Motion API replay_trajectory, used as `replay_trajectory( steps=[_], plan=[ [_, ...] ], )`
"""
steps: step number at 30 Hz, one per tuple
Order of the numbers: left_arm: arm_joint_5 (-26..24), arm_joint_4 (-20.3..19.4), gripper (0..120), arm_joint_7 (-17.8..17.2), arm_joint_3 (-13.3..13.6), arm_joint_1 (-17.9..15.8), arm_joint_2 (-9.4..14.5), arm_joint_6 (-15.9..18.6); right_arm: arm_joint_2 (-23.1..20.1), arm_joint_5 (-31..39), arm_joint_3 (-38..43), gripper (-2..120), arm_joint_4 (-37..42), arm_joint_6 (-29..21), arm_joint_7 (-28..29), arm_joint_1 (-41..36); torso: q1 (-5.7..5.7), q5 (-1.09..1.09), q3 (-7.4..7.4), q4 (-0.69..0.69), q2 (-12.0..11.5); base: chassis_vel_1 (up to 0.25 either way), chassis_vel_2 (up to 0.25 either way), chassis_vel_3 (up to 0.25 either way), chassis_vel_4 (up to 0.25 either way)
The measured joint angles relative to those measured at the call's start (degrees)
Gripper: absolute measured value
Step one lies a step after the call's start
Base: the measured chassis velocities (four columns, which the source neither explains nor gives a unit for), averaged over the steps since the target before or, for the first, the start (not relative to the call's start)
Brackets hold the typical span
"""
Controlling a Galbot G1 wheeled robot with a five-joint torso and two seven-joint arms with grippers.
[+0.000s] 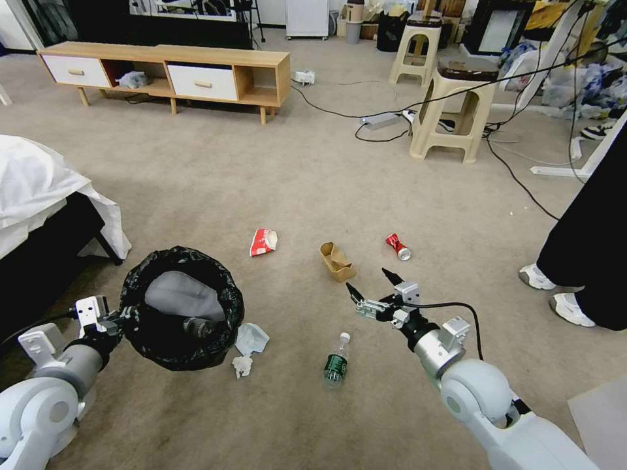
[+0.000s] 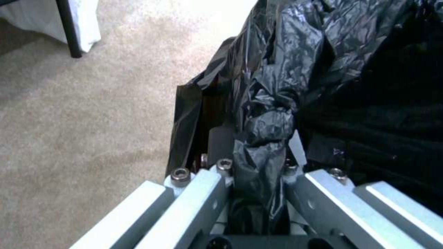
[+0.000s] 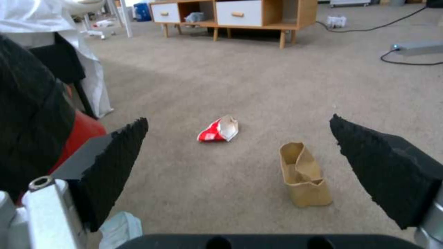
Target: Pick up the trash bin, then pick up the garbage from the floor and place it into the trash bin.
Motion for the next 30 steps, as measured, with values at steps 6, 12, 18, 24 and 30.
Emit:
replay_trajectory(
  steps=[6, 12, 18, 24, 30],
  plan=[
    [-0.3, 0.3, 1, 0.0, -0.2, -0.5, 0.2, -0.1, 0.0, 0.2, -0.3, 100, -1.8, 1.2, -1.6, 0.6, 0.0, 0.0, 0.0, 0.0, 0.0, 0.0, 0.0, 0.0, 0.0],
    [0.5, 0.3, 1, 0.8, 0.7, -0.7, -0.4, -0.3, -0.4, -0.5, -2.0, 100, -6.4, 0.6, 0.5, 0.5, 0.0, 0.01, 0.01, 0.0, 0.0, -0.022, 0.01, 0.018, -0.014],
    [1.5, 0.3, 1, 2.0, 1.1, -0.7, -1.2, -0.5, -3.8, 4.2, -5.4, 100, -7.3, -2.0, 7.8, 0.8, 0.0, 0.01, 0.01, 0.0, 0.0, -0.02, 0.009, 0.018, -0.015],
    [2.8, 0.9, 1, 3.5, 1.7, -1.1, -1.9, -1.2, -7.6, 14.3, -10.7, 100, -7.0, -6.3, 16.9, 0.9, 0.0, 0.0, 0.0, 0.01, 0.0, 0.0, 0.0, 0.0, 0.0],
    [3.0, 1.5, 1, 3.9, 2.4, -1.8, -2.5, -1.5, -7.2, 20.1, -14.5, 100, -7.2, -9.4, 23.7, 1.4, 0.0, 0.0, 0.0, 0.0, 0.0, 0.0, 0.0, 0.0, 0.0]
  ],
)
